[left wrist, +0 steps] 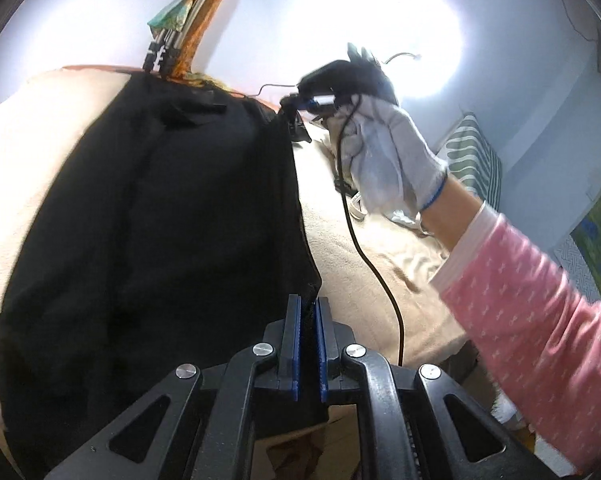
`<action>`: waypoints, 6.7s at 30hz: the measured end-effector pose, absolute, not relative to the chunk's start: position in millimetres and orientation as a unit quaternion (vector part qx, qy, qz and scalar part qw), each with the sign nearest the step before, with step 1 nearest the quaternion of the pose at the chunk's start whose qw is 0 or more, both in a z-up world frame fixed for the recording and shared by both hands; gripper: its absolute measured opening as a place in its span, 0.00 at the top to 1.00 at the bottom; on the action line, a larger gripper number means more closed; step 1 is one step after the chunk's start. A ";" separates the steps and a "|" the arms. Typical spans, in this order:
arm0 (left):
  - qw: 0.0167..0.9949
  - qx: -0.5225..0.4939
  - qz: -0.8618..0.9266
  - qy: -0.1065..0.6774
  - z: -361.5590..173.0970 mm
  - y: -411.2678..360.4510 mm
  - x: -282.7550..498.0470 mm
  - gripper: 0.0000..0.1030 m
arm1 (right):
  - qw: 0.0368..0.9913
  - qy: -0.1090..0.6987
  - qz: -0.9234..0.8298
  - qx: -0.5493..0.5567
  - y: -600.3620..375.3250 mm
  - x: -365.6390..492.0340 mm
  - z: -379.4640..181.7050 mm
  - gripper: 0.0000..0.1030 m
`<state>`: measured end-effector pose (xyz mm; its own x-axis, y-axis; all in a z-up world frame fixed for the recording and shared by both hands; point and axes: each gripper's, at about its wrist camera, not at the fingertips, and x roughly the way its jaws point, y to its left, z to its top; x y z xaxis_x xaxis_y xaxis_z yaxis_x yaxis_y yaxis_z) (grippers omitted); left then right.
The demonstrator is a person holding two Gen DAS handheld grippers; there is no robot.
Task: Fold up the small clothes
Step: 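Grasp the hem with the left tool while the right tool grasps the shoulder again, then hold the black t-shirt with both tools and fold it lengthwise in half, then grasp the hem end with the right tool while the left tool grasps beside it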
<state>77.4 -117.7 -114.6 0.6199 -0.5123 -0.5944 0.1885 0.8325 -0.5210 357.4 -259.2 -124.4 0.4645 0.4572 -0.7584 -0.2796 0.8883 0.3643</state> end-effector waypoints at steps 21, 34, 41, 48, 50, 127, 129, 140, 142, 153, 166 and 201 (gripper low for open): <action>0.868 -0.250 -0.121 0.412 -156.2 -60.1 45.7 0.95 | 0.764 0.543 0.329 -0.120 -75.3 344.7 -161.7 0.67; 0.864 -0.253 -0.127 0.416 -163.4 -54.2 53.2 0.95 | 0.807 0.543 0.225 0.055 -219.0 399.2 -160.2 0.45; 0.865 -0.251 -0.132 0.414 -160.4 -54.2 54.0 0.82 | 0.783 0.562 0.266 0.029 -187.9 398.8 -173.5 0.96; 0.867 -0.254 -0.134 0.408 -152.2 -44.3 45.5 0.66 | 0.794 0.519 0.315 0.004 -146.9 403.7 -117.7 0.96; 0.870 -0.256 -0.130 0.402 -147.3 -39.3 43.1 0.65 | 0.794 0.519 0.316 -0.012 -122.5 408.6 -116.2 0.96; 0.880 -0.271 0.014 0.389 -154.0 40.1 22.8 0.64 | 0.752 0.551 0.354 -0.076 33.0 426.6 -163.8 0.83; 0.880 -0.273 0.008 0.388 -149.1 44.1 23.2 0.61 | 0.760 0.541 0.356 -0.062 2.9 409.8 -140.5 0.82; 0.849 -0.294 -0.051 0.435 -154.3 43.7 32.9 0.58 | 0.770 0.540 0.336 -0.054 -184.0 205.5 -105.5 0.65; 0.842 -0.298 -0.057 0.447 -156.2 45.2 35.6 0.59 | 0.764 0.553 0.330 -0.044 -204.0 167.6 -117.2 0.65; 0.821 -0.308 -0.084 0.473 -168.2 49.9 30.4 0.60 | 0.747 0.602 0.281 -0.006 -230.6 56.7 -178.2 0.65; 0.832 -0.296 -0.109 0.457 -157.4 40.1 25.8 0.97 | 0.763 0.571 0.285 0.104 -283.4 48.7 -164.5 0.96; 0.816 -0.292 -0.130 0.482 -160.4 21.4 25.9 0.98 | 0.709 0.588 0.330 0.206 -298.4 58.8 -193.6 0.92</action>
